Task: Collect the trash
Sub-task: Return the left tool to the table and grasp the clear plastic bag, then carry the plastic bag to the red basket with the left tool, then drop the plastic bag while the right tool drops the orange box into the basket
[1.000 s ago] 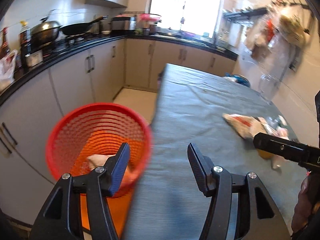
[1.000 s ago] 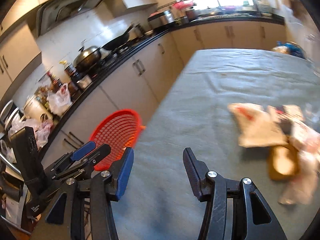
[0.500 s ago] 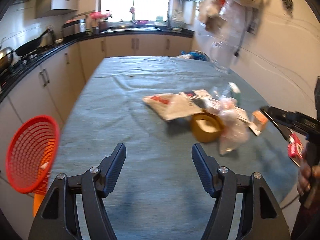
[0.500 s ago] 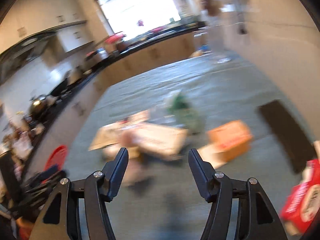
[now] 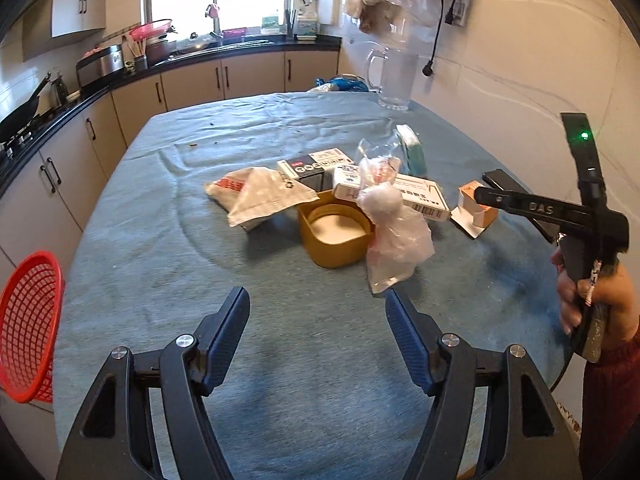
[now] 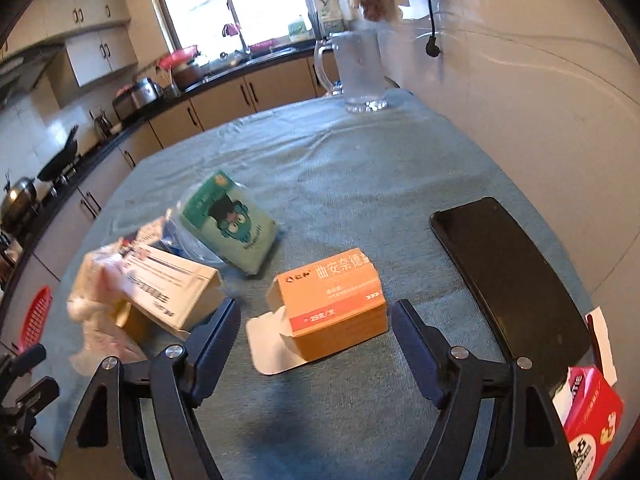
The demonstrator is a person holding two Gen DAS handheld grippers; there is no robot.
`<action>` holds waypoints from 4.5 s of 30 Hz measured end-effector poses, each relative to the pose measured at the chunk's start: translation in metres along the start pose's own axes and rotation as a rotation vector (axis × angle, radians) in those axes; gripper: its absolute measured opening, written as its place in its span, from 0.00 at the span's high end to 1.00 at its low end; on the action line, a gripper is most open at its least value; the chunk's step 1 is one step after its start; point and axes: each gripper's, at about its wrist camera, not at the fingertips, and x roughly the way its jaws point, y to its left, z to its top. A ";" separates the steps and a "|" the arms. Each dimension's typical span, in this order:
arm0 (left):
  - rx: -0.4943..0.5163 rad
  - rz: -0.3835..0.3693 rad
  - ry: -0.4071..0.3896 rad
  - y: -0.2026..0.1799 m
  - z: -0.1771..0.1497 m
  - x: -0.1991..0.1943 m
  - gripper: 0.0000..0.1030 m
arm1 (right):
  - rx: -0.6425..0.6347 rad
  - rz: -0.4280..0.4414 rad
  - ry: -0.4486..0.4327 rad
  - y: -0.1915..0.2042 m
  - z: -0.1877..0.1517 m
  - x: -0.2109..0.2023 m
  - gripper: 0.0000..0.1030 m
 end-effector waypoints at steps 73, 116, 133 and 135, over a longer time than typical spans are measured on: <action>-0.173 0.023 -0.113 0.071 -0.005 -0.023 0.69 | -0.192 0.273 -0.027 0.136 -0.045 -0.050 0.39; -0.534 0.281 -0.190 0.281 -0.081 -0.096 0.69 | -0.512 0.499 0.081 0.390 -0.046 -0.009 0.39; -0.608 0.279 -0.170 0.326 -0.101 -0.086 0.68 | -0.468 0.597 0.241 0.473 -0.044 0.054 0.37; -0.611 0.275 -0.171 0.329 -0.102 -0.086 0.66 | -0.465 0.601 0.254 0.477 -0.045 0.058 0.37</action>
